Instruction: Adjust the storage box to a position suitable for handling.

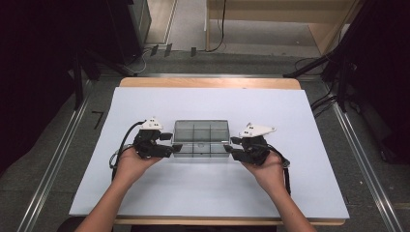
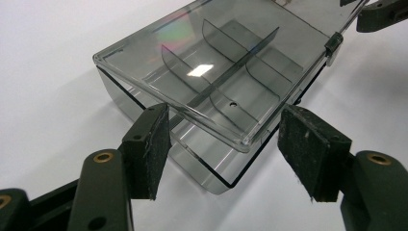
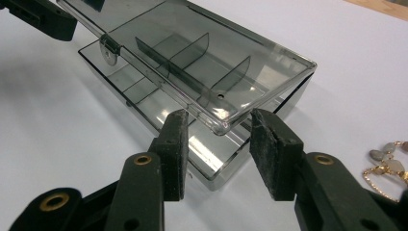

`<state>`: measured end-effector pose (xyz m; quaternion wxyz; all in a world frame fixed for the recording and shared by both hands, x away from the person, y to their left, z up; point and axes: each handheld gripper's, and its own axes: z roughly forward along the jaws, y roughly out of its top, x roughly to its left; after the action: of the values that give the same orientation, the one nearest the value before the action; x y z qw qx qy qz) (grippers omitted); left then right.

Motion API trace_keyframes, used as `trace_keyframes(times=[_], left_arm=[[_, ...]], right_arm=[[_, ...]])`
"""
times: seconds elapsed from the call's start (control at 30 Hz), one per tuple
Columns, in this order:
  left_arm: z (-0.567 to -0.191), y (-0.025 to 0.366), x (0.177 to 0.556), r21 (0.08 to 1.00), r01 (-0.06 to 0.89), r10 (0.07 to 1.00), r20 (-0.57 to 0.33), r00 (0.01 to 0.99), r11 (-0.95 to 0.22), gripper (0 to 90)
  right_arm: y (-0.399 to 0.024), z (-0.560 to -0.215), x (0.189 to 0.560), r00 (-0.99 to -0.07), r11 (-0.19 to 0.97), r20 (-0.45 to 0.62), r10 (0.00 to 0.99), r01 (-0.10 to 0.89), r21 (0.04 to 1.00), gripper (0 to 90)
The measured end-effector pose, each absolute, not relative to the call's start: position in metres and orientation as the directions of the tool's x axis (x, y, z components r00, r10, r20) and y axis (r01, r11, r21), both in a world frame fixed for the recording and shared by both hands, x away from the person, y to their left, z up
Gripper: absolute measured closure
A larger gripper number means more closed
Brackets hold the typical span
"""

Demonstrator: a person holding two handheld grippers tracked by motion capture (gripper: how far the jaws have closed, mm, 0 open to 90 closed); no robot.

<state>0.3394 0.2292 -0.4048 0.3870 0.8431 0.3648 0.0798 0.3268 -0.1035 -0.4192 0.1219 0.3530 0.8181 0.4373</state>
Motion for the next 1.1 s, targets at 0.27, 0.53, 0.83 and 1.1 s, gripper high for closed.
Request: trace_keyframes(times=[0.27, 0.53, 0.83, 1.1], left_arm=[[-0.401, 0.23, 0.343, 0.715, 0.546, 0.666, -0.151, 0.73, -0.437, 37.2], [-0.396, 0.229, 0.346, 0.715, 0.538, 0.66, -0.142, 0.737, -0.447, 36.6], [-0.392, 0.228, 0.35, 0.72, 0.532, 0.654, -0.143, 0.743, -0.447, 36.4], [-0.386, 0.228, 0.352, 0.718, 0.527, 0.647, -0.14, 0.749, -0.455, 37.0]], right_arm=[[-0.103, -0.415, 0.329, -0.722, 0.371, 0.101, 0.684, 0.464, 0.804, 58.7], [-0.101, -0.412, 0.331, -0.722, 0.372, 0.092, 0.686, 0.456, 0.808, 57.6], [-0.101, -0.408, 0.335, -0.724, 0.375, 0.083, 0.684, 0.447, 0.812, 57.3], [-0.102, -0.403, 0.336, -0.728, 0.378, 0.07, 0.682, 0.432, 0.819, 57.5]])
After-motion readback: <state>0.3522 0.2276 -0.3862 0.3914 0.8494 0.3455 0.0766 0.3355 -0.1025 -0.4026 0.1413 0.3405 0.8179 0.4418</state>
